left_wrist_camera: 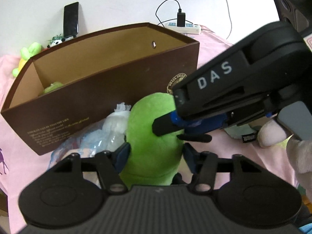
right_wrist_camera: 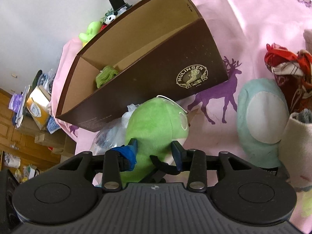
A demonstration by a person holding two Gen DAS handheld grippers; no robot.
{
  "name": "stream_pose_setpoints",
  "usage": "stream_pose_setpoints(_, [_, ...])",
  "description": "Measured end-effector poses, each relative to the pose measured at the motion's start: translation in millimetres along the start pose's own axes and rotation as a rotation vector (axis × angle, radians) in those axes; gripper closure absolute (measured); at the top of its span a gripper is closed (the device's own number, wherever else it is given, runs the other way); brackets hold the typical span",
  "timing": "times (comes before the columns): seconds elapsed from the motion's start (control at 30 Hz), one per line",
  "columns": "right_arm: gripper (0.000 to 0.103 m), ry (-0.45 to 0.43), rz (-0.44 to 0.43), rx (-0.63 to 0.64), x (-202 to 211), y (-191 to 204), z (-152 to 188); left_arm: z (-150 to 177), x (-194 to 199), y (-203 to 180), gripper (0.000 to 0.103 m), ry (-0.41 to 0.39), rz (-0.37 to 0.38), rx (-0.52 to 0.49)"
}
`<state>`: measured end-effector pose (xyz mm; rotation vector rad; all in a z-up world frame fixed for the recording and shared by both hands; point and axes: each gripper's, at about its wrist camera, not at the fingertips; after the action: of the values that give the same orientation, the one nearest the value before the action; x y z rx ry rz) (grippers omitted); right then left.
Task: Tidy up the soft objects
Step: 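Move to the large green plush toy and grasp it with both grippers, then lift the green plush and carry it over the box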
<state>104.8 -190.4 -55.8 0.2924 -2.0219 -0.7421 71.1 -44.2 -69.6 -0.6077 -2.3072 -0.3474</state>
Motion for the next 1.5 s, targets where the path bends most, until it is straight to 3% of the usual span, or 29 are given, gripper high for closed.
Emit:
stream_pose_setpoints(0.37, [0.083,-0.063,-0.057,0.039,14.1,-7.4,9.4,7.6,17.8,-16.5,0.057,-0.048,-0.028,0.001])
stream_pose_setpoints(0.83, [0.083,-0.220,-0.126,0.172,77.8,26.3,9.5,-17.5,88.1,-22.2,0.058,-0.222,-0.030,-0.003])
stream_pose_setpoints(1.2, [0.083,-0.305,-0.167,0.324,80.7,76.1,-44.2,-75.3,105.3,17.5,0.058,-0.346,-0.060,0.018])
stream_pose_setpoints(1.5, [0.083,-0.306,-0.157,0.394,42.2,102.2,-96.1,-119.2,73.1,76.3,0.058,-0.327,-0.052,0.085])
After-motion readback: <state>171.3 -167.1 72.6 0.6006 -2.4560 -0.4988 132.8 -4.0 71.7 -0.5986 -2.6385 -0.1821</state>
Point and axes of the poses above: each gripper's, at about its wrist camera, not at the fingertips, and x roughly against the way its jaws point, y to its left, z to its underside, and after that the axes turned 4 degrees about -z, right-handed
